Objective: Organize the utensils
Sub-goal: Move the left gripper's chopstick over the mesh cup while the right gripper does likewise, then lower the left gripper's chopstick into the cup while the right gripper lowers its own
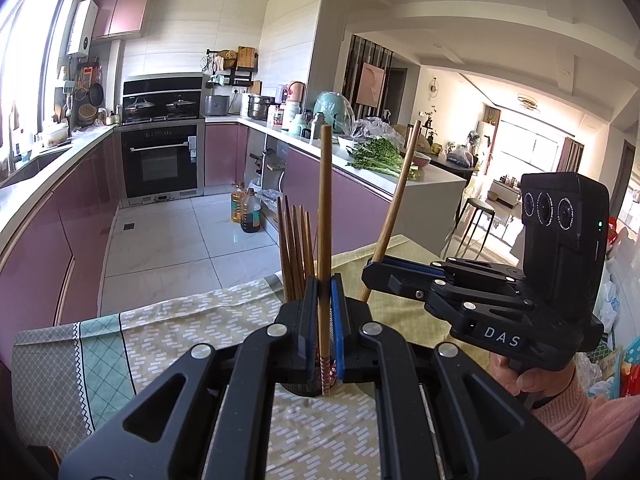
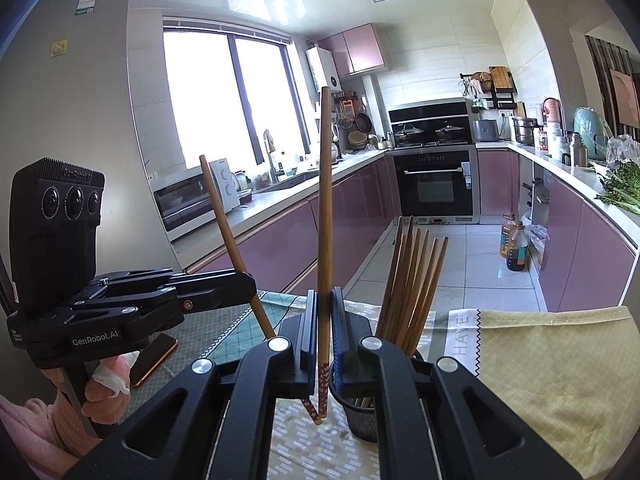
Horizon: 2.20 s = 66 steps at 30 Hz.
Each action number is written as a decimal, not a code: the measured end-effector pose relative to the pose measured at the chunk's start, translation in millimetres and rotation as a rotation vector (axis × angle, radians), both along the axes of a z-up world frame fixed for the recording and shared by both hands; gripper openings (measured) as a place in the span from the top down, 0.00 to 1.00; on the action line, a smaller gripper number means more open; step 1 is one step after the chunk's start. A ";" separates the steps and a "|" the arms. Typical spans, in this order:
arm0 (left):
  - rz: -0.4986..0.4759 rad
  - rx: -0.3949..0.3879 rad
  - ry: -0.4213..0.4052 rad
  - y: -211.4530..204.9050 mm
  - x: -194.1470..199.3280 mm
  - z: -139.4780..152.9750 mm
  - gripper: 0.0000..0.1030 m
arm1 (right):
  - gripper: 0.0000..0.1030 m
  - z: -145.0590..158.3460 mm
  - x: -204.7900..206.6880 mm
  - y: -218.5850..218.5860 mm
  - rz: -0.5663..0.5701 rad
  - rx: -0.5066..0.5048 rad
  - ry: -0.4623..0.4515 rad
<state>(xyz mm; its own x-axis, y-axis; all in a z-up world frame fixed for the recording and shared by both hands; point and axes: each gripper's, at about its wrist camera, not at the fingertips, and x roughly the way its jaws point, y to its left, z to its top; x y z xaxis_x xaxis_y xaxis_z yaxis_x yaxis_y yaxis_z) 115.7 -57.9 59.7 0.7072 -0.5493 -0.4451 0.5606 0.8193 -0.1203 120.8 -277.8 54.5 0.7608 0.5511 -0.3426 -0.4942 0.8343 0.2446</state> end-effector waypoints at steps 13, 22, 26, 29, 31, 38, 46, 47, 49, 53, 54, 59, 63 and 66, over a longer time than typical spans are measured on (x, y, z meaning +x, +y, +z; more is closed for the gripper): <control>0.004 -0.016 -0.029 -1.4 4.4 6.2 0.93 | 0.94 4.5 6.6 -5.9 -0.013 0.010 -0.016; 0.010 -0.025 -0.036 -5.0 7.3 4.8 0.93 | 0.94 9.8 11.9 -6.7 -0.027 0.003 -0.024; 0.009 -0.027 -0.036 -6.8 7.4 4.4 0.93 | 0.94 8.6 10.6 -6.5 -0.032 -0.001 -0.023; 0.007 -0.029 -0.038 -6.3 7.0 5.3 0.93 | 0.94 7.6 9.7 -5.0 -0.037 -0.003 -0.022; 0.010 -0.026 -0.042 -6.6 6.2 6.2 0.93 | 0.94 6.4 10.1 -5.3 -0.039 -0.003 -0.020; 0.014 -0.022 -0.038 -10.8 7.1 7.9 0.93 | 0.94 4.4 11.9 -5.4 -0.049 -0.007 -0.017; 0.016 -0.021 -0.032 -12.3 9.3 9.0 0.93 | 0.94 3.7 11.4 -5.2 -0.059 -0.011 -0.013; 0.016 -0.021 -0.030 -12.8 11.9 9.7 0.93 | 0.94 3.7 12.1 -4.8 -0.060 -0.012 -0.012; 0.017 -0.020 -0.026 -13.3 12.6 9.2 0.93 | 0.94 2.9 11.9 -5.0 -0.063 -0.012 -0.009; 0.015 -0.020 -0.022 -13.0 15.9 8.9 0.93 | 0.94 1.5 12.7 -6.2 -0.066 -0.012 -0.005; 0.016 -0.020 -0.021 -13.3 16.5 9.1 0.93 | 0.94 1.0 13.2 -5.8 -0.066 -0.011 -0.003; 0.018 -0.016 -0.016 -13.6 18.6 9.1 0.93 | 0.94 -0.1 16.2 -4.4 -0.066 -0.013 0.005; 0.017 -0.014 -0.010 -12.6 20.1 8.2 0.93 | 0.94 -1.5 17.5 -3.9 -0.065 -0.013 0.010; 0.018 -0.011 -0.006 -13.2 21.7 7.4 0.93 | 0.94 -1.6 18.8 -4.3 -0.064 -0.014 0.014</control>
<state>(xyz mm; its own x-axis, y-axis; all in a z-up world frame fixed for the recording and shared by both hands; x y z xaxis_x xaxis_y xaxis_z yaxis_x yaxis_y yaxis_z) 137.3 -71.1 67.1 0.7196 -0.5418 -0.4344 0.5470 0.8276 -0.1261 139.6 -282.1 52.9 0.7897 0.4965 -0.3605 -0.4362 0.8675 0.2392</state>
